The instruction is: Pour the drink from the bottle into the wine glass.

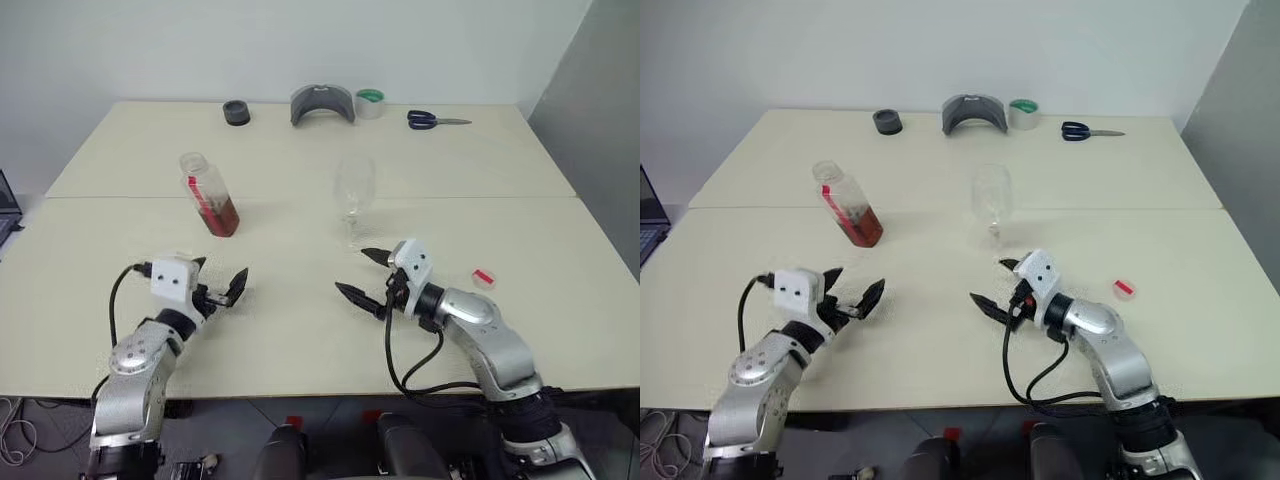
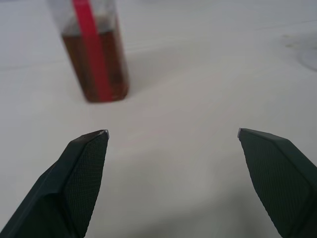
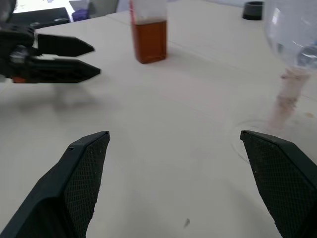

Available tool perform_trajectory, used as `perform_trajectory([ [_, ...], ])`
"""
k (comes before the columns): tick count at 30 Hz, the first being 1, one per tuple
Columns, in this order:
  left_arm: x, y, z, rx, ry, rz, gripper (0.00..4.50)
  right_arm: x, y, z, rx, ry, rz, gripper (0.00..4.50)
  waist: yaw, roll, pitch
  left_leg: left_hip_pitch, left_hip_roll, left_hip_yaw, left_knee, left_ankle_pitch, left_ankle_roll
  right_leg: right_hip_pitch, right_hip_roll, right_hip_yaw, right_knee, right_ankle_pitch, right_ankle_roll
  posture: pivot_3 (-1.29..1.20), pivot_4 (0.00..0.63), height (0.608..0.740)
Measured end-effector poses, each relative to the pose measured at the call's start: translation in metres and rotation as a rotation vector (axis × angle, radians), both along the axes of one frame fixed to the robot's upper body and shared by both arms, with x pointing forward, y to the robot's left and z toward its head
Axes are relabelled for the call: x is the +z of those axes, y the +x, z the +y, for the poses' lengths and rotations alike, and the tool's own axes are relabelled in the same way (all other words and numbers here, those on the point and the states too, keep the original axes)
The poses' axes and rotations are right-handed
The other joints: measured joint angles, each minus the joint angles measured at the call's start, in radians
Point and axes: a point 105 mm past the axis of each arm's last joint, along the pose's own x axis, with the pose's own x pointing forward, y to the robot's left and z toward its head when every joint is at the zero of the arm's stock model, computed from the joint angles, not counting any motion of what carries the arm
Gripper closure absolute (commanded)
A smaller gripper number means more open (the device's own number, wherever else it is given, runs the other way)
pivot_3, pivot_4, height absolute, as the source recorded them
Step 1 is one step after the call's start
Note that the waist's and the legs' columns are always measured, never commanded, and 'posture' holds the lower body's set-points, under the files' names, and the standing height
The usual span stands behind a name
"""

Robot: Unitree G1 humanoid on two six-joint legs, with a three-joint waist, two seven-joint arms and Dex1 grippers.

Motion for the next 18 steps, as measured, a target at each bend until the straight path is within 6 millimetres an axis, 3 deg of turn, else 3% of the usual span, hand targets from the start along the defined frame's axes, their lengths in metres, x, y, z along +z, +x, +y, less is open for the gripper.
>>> perform_trajectory([
  [4, 0.002, 0.003, 0.015, 0.072, -0.017, -0.016, 0.00, 0.008, -0.015, 0.007, 0.100, -0.012, 0.005, 0.01, 0.004, 0.000, 0.000, 0.000, 0.000, 0.000, 0.000, 0.000, 0.000, 0.000, 0.001, -0.002, 0.000, 0.000, 0.001, 0.00, 0.150, 0.740],
  [11, 0.021, 0.029, 0.024, 0.050, -0.004, -0.065, 0.00, 0.015, -0.020, 0.014, 0.153, -0.025, 0.002, 0.01, 0.008, 0.000, 0.000, 0.000, -0.002, 0.001, 0.000, 0.000, 0.000, 0.000, 0.002, -0.003, 0.000, 0.000, 0.000, 0.00, 0.150, 0.740],
  [18, 0.021, 0.054, 0.033, 0.016, 0.000, -0.052, 0.00, 0.023, -0.023, 0.021, 0.193, -0.017, -0.013, 0.01, 0.011, 0.000, 0.000, 0.000, -0.002, 0.000, 0.000, 0.000, 0.000, 0.000, 0.002, -0.004, 0.000, 0.000, 0.000, 0.00, 0.150, 0.740],
])
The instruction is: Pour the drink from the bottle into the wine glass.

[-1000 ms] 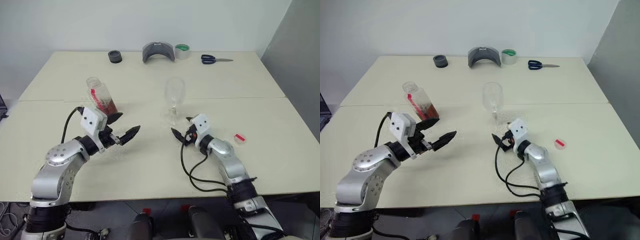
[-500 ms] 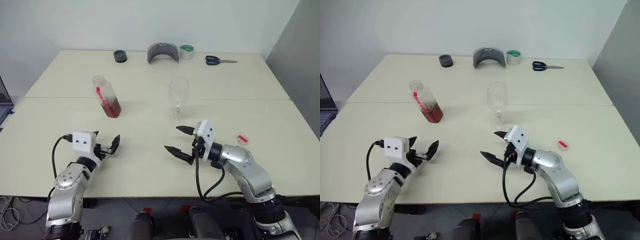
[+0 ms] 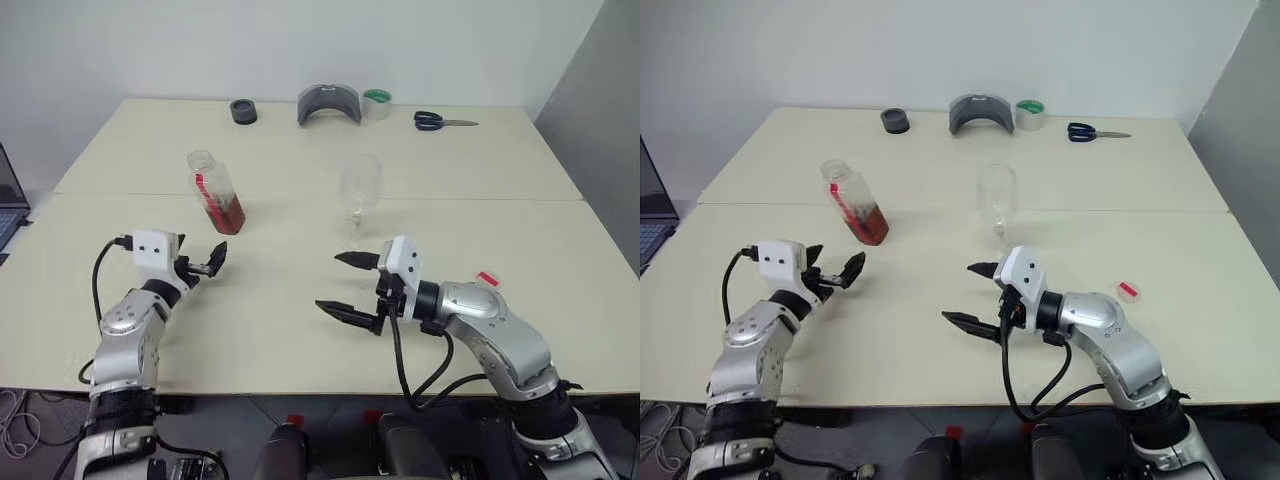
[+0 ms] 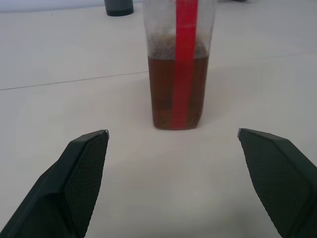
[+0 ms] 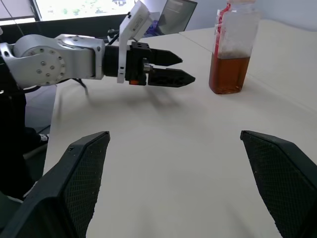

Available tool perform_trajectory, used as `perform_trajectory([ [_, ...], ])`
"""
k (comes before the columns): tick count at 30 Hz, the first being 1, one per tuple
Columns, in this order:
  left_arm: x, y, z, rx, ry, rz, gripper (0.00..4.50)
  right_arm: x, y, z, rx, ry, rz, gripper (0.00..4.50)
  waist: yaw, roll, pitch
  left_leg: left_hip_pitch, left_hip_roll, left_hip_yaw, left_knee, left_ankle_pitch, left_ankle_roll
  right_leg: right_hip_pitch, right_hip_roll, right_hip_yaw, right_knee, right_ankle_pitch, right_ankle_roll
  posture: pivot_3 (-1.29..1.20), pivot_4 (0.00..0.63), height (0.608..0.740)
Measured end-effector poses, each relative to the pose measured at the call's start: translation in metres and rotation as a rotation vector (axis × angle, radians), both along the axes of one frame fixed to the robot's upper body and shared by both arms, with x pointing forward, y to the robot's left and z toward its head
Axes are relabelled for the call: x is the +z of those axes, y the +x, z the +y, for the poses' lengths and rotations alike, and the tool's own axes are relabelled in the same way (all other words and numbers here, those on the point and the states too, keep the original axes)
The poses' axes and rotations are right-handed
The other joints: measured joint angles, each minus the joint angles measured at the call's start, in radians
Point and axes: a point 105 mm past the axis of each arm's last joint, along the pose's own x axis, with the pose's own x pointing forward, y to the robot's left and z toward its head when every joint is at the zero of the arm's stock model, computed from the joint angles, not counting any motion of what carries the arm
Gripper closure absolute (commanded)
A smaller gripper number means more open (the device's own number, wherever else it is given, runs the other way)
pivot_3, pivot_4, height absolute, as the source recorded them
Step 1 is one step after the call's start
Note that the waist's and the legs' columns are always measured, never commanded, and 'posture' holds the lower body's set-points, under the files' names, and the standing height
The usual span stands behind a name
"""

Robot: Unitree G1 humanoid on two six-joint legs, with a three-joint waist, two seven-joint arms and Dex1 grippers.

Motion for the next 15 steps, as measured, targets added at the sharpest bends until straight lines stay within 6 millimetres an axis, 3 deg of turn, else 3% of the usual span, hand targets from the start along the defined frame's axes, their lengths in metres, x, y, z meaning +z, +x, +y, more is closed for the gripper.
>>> perform_trajectory([
  [9, 0.013, 0.023, -0.016, -0.083, 0.011, -0.023, 0.00, 0.005, 0.002, 0.002, 0.006, -0.002, -0.021, 0.01, 0.001, 0.000, 0.000, -0.001, 0.000, 0.000, 0.000, 0.000, 0.000, 0.000, 0.000, 0.000, 0.000, 0.000, 0.000, 0.00, 0.150, 0.740],
  [15, 0.023, 0.033, -0.017, -0.066, 0.028, -0.039, 0.00, 0.005, 0.002, 0.002, 0.006, -0.004, -0.023, 0.01, 0.001, 0.000, 0.000, -0.001, 0.000, -0.001, 0.000, 0.000, 0.000, 0.000, 0.000, -0.001, 0.000, 0.000, 0.000, 0.00, 0.150, 0.740],
])
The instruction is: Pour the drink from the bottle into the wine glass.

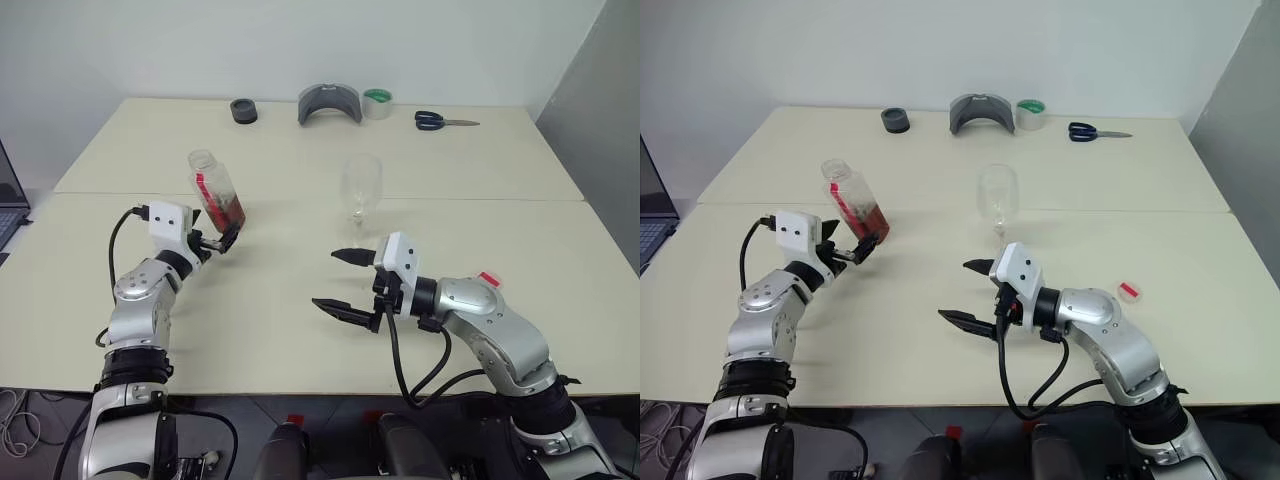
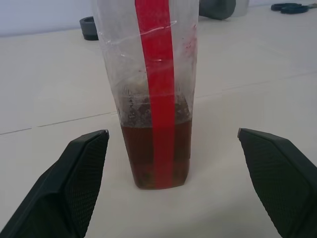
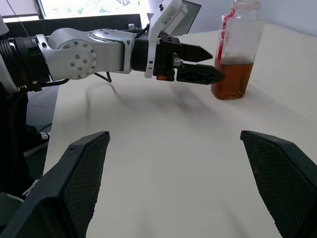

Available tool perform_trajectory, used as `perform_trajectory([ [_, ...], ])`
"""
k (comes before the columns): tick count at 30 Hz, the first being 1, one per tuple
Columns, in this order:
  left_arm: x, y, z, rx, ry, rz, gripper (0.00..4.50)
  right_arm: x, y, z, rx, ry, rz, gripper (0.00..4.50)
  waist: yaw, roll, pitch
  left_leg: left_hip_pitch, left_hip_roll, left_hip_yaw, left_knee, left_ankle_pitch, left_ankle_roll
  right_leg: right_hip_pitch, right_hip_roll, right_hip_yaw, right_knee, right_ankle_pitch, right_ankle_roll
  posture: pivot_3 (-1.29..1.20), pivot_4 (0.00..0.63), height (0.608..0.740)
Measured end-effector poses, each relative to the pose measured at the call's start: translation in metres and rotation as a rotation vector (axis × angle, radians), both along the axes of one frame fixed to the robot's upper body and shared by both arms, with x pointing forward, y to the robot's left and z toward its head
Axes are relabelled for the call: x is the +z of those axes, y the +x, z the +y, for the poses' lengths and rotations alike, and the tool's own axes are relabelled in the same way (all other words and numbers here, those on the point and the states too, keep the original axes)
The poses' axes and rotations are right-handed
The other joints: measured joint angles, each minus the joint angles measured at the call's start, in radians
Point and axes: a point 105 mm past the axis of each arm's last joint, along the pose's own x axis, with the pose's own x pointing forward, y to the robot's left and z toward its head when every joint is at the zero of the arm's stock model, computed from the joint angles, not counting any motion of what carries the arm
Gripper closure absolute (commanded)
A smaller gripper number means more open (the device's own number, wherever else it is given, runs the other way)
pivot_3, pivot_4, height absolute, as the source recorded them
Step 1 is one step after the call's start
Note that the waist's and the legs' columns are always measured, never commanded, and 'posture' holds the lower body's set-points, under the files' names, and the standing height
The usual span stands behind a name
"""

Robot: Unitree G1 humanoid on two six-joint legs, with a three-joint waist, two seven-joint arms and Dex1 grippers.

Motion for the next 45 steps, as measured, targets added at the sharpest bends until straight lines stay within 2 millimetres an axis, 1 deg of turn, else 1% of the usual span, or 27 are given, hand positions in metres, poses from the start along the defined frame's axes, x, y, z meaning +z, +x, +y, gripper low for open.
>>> perform_trajectory([
  [3, 0.007, 0.004, 0.001, 0.012, 0.003, -0.017, 0.00, 0.000, 0.002, 0.000, -0.002, -0.002, -0.002, 0.01, 0.000, 0.000, 0.000, 0.000, 0.000, 0.000, 0.000, 0.000, 0.000, 0.000, 0.000, 0.000, 0.000, 0.000, 0.000, 0.00, 0.150, 0.740],
  [7, 0.007, 0.006, 0.002, 0.018, -0.002, -0.010, 0.00, -0.001, 0.005, -0.001, -0.009, -0.006, 0.002, 0.01, 0.000, 0.000, 0.000, 0.000, 0.000, 0.000, 0.000, 0.000, 0.000, 0.000, 0.000, 0.000, 0.000, 0.000, 0.000, 0.00, 0.150, 0.740],
  [10, 0.008, 0.009, 0.002, 0.020, -0.007, -0.006, 0.00, 0.003, 0.008, 0.000, -0.007, -0.006, -0.019, 0.01, 0.000, 0.000, 0.000, 0.000, 0.000, 0.000, 0.000, 0.000, 0.000, 0.000, 0.000, 0.000, 0.000, 0.000, 0.000, 0.00, 0.150, 0.740],
  [16, 0.023, 0.020, -0.001, 0.021, -0.020, -0.035, 0.00, 0.003, 0.011, 0.000, -0.015, -0.007, -0.027, 0.01, 0.002, 0.000, 0.000, -0.001, 0.000, 0.000, 0.000, 0.000, 0.000, 0.000, 0.000, 0.000, 0.000, 0.000, 0.000, 0.00, 0.150, 0.740],
  [21, 0.022, 0.025, 0.001, 0.033, -0.034, -0.025, 0.00, 0.004, 0.013, 0.001, -0.018, -0.011, -0.036, 0.01, 0.002, 0.000, 0.000, -0.001, 0.000, 0.000, 0.000, 0.000, 0.000, -0.001, 0.000, -0.001, 0.000, 0.000, 0.000, 0.00, 0.150, 0.740],
  [24, 0.020, 0.027, 0.000, 0.030, -0.038, -0.018, 0.63, 0.007, 0.014, 0.004, -0.012, -0.013, -0.052, 0.00, 0.002, 0.000, 0.000, -0.001, 0.000, 0.000, 0.000, 0.000, 0.000, -0.001, 0.000, -0.001, 0.000, 0.000, 0.000, 0.00, 0.150, 0.740],
  [26, 0.019, 0.028, 0.000, 0.027, -0.039, -0.016, 1.21, 0.007, 0.014, 0.005, -0.007, -0.009, -0.054, 0.00, 0.002, 0.000, 0.000, -0.001, 0.000, -0.001, 0.001, 0.000, 0.000, -0.001, 0.000, -0.001, 0.000, 0.000, 0.000, 0.00, 0.150, 0.740],
  [29, 0.018, 0.031, 0.000, 0.027, -0.044, -0.006, 2.21, 0.006, 0.015, 0.005, -0.009, -0.009, -0.050, 0.00, 0.002, 0.000, 0.000, -0.001, -0.001, -0.001, 0.001, 0.000, 0.000, -0.001, 0.000, -0.001, 0.000, 0.000, 0.000, 0.00, 0.150, 0.740],
  [31, 0.018, 0.033, -0.001, 0.027, -0.043, -0.005, 2.73, 0.007, 0.015, 0.006, -0.009, -0.005, -0.053, 0.00, 0.002, 0.000, 0.000, -0.002, -0.001, -0.001, 0.001, 0.000, 0.000, -0.001, 0.000, -0.001, 0.000, 0.000, 0.000, 0.00, 0.150, 0.740],
  [32, 0.018, 0.034, -0.001, 0.028, -0.042, -0.004, 2.81, 0.007, 0.015, 0.006, -0.010, -0.005, -0.054, 0.00, 0.002, 0.000, 0.000, -0.002, -0.001, -0.001, 0.001, 0.000, 0.000, -0.001, 0.000, -0.001, 0.000, 0.000, 0.000, 0.00, 0.150, 0.740],
  [40, 0.018, 0.037, -0.002, 0.030, -0.020, -0.018, 2.82, 0.008, 0.017, 0.005, -0.037, 0.002, -0.060, 0.00, 0.002, 0.000, 0.000, -0.002, -0.001, -0.001, 0.001, 0.000, 0.000, -0.001, 0.000, -0.001, 0.000, 0.000, 0.000, 0.00, 0.150, 0.740],
  [42, 0.020, 0.037, -0.009, 0.015, 0.005, -0.027, 2.82, 0.012, 0.019, -0.001, -0.069, 0.016, -0.072, 0.00, 0.004, 0.000, 0.000, -0.003, -0.001, -0.002, 0.001, 0.000, 0.000, -0.002, -0.001, -0.002, 0.000, 0.000, 0.000, 0.00, 0.150, 0.740],
  [45, 0.027, 0.037, -0.028, -0.031, 0.059, -0.061, 2.82, 0.023, 0.021, -0.014, -0.137, 0.050, -0.090, 0.00, 0.006, 0.000, 0.000, -0.008, -0.001, -0.002, 0.002, 0.001, -0.001, -0.005, -0.001, -0.002, 0.000, 0.000, 0.000, 0.00, 0.150, 0.740],
])
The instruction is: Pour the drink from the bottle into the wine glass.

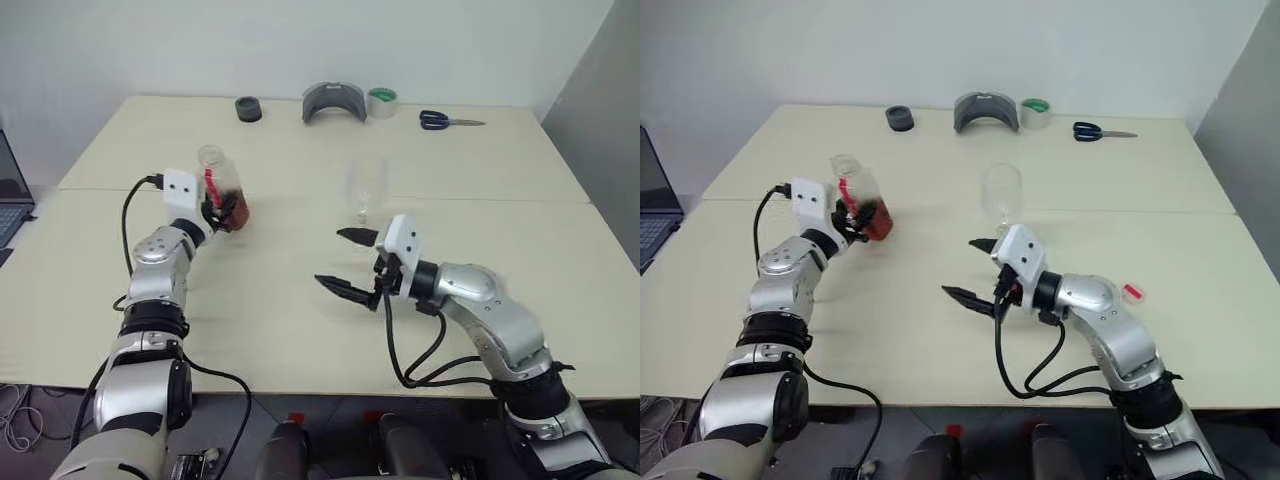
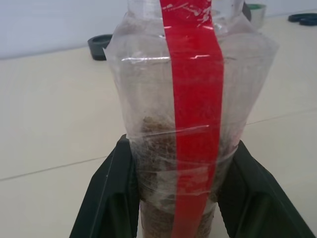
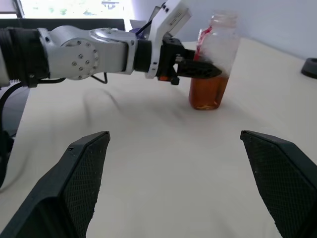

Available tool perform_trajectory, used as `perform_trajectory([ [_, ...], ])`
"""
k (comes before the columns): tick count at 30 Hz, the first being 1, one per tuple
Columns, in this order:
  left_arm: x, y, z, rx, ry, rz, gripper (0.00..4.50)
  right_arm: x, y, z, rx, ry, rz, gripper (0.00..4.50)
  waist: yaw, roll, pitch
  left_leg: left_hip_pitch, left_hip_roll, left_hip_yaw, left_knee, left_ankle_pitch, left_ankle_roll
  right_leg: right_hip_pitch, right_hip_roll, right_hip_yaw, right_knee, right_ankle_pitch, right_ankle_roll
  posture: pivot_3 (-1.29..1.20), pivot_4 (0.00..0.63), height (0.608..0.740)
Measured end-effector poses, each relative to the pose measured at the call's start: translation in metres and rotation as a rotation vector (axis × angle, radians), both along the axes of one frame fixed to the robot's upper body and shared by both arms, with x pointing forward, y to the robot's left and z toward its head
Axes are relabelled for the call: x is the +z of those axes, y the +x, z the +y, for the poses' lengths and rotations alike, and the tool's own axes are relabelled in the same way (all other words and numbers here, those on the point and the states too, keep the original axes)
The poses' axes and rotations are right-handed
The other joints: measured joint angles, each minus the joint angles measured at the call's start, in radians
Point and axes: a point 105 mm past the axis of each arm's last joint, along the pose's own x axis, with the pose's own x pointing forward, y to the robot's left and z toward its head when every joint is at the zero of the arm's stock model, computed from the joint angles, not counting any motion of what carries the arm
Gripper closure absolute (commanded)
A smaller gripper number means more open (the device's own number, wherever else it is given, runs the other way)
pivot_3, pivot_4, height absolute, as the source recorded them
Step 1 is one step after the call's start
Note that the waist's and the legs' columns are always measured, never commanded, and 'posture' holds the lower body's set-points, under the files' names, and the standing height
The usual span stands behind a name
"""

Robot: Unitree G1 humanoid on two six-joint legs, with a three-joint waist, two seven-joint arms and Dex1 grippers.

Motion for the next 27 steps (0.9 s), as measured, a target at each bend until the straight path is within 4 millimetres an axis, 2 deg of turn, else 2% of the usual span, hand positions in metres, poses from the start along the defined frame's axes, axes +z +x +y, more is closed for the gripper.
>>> perform_trajectory([
  [6, 0.027, -0.002, -0.047, -0.127, 0.146, -0.096, 2.82, 0.011, 0.006, -0.025, -0.145, 0.064, 0.003, 0.00, 0.000, 0.000, 0.000, -0.001, 0.000, 0.002, 0.000, 0.000, -0.001, -0.002, 0.000, 0.002, 0.000, 0.000, 0.000, 0.00, 0.150, 0.740],
  [9, 0.034, -0.001, -0.061, -0.162, 0.225, -0.121, 2.82, 0.011, 0.011, -0.036, -0.214, 0.079, 0.004, 0.00, -0.001, 0.000, 0.000, -0.001, 0.000, 0.002, 0.000, 0.000, 0.001, -0.002, 0.001, 0.002, 0.001, 0.000, 0.000, 0.00, 0.150, 0.740],
  [15, 0.064, 0.001, -0.099, -0.268, 0.442, -0.281, 2.82, 0.017, 0.021, -0.051, -0.345, 0.088, -0.037, 0.00, -0.001, 0.000, 0.000, -0.001, 0.000, 0.003, 0.000, 0.000, 0.001, -0.002, 0.001, 0.002, 0.001, 0.000, 0.000, 0.00, 0.150, 0.740],
  [18, 0.073, 0.004, -0.107, -0.289, 0.509, -0.335, 2.82, 0.021, 0.026, -0.058, -0.396, 0.092, -0.069, 0.00, -0.003, 0.000, 0.000, -0.001, 0.000, 0.005, 0.000, 0.000, 0.001, -0.003, 0.001, 0.003, 0.001, 0.000, 0.000, 0.00, 0.150, 0.740],
  [21, 0.073, 0.007, -0.113, -0.301, 0.580, -0.370, 2.82, 0.025, 0.028, -0.061, -0.415, 0.103, -0.096, 0.00, -0.003, 0.000, 0.000, -0.002, -0.001, 0.005, -0.001, 0.000, 0.001, -0.005, 0.001, 0.004, 0.001, 0.000, 0.000, 0.00, 0.150, 0.740],
  [24, 0.072, 0.009, -0.119, -0.309, 0.666, -0.415, 2.82, 0.027, 0.028, -0.060, -0.406, 0.109, -0.104, 0.00, -0.002, 0.000, 0.000, -0.005, -0.001, 0.005, 0.000, 0.000, 0.001, -0.008, 0.001, 0.004, 0.002, 0.000, 0.001, 0.00, 0.150, 0.740],
  [27, 0.080, 0.010, -0.123, -0.304, 0.748, -0.477, 2.82, 0.027, 0.027, -0.058, -0.381, 0.119, -0.092, 0.00, -0.003, 0.000, 0.000, -0.011, -0.001, 0.005, 0.002, 0.000, 0.001, -0.012, 0.001, 0.003, 0.002, 0.001, 0.001, 0.00, 0.150, 0.740],
])
